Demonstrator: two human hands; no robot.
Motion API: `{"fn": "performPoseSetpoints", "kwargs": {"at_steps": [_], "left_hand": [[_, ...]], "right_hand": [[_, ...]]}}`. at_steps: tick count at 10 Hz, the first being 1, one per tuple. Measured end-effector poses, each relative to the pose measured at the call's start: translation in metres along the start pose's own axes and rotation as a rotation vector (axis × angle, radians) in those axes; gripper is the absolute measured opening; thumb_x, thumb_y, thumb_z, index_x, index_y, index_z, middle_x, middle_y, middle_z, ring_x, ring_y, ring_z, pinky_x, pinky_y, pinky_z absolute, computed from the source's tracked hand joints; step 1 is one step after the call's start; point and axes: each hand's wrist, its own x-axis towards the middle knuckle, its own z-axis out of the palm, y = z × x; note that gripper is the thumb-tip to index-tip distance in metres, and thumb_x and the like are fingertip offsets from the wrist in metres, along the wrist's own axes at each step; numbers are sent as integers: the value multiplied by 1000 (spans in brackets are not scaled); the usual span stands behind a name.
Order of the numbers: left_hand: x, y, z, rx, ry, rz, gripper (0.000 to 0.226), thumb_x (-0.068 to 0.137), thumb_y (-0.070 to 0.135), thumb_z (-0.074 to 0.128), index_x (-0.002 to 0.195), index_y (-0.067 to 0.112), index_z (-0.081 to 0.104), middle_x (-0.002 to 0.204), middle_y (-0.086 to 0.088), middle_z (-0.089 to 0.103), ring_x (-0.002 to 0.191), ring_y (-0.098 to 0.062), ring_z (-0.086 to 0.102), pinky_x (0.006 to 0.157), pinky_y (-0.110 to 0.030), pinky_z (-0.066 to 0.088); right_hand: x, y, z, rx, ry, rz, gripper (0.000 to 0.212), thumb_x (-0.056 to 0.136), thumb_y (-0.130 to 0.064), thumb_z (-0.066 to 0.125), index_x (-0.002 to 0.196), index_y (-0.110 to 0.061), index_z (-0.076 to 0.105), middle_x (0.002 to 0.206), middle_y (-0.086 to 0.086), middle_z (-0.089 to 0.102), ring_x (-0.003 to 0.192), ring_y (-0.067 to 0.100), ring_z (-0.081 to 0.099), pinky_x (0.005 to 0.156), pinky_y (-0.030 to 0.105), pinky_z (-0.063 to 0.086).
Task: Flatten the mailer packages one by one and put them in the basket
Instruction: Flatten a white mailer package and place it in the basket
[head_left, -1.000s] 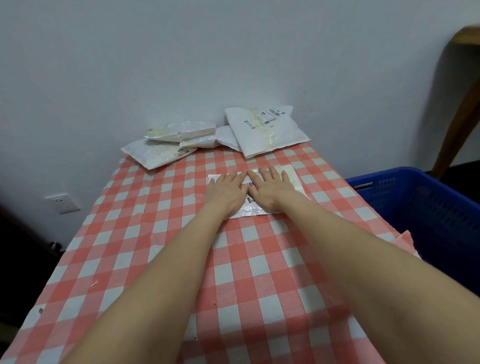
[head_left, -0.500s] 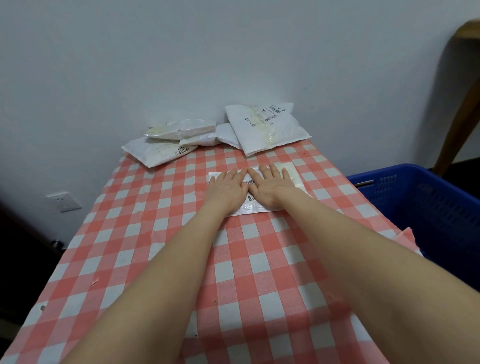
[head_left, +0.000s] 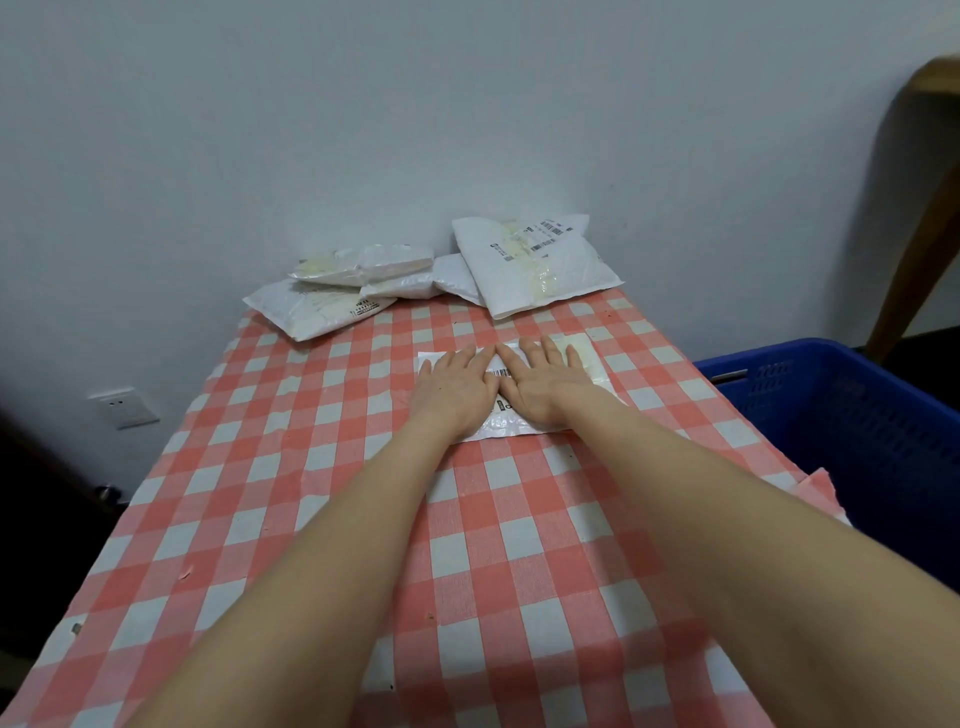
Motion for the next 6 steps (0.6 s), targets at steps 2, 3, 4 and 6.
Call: {"fn": "performPoseSetpoints", "kwargs": {"at_steps": [2, 3, 4, 6], "left_hand": [[-2, 0, -4, -11, -21, 1, 52, 101, 33, 16, 153, 27, 12, 160, 0, 13, 146, -20, 12, 119, -47, 8], [1, 0, -14, -42, -87, -2, 52, 102, 34, 20, 153, 25, 12, 160, -2, 9, 147, -22, 10, 119, -47, 9], [7, 0, -26, -140, -3, -101, 54, 101, 36, 30, 152, 19, 18, 159, -9, 14, 144, -29, 20, 115, -46, 23], [8, -3, -43, -138, -21, -376, 48, 96, 33, 39, 141, 17, 36, 148, -12, 31, 134, -32, 35, 97, -44, 38]], "right_hand": [[-2, -1, 0, 25, 28, 1, 58, 101, -49, 10, 154, -30, -4, 162, 3, -6, 148, 25, -12, 118, 50, -7], [-7, 2, -14, 93, -5, -18, 61, 101, -50, 22, 154, -30, 2, 162, 6, -5, 148, 26, -11, 119, 49, -4], [-12, 13, -35, 232, 104, 58, 65, 97, -40, 45, 153, -25, 15, 160, 8, 7, 148, 28, 6, 118, 46, 14], [-32, 46, -51, 333, 171, 403, 51, 93, -22, 51, 142, -14, 37, 146, 10, 38, 127, 31, 45, 95, 39, 44]]}}
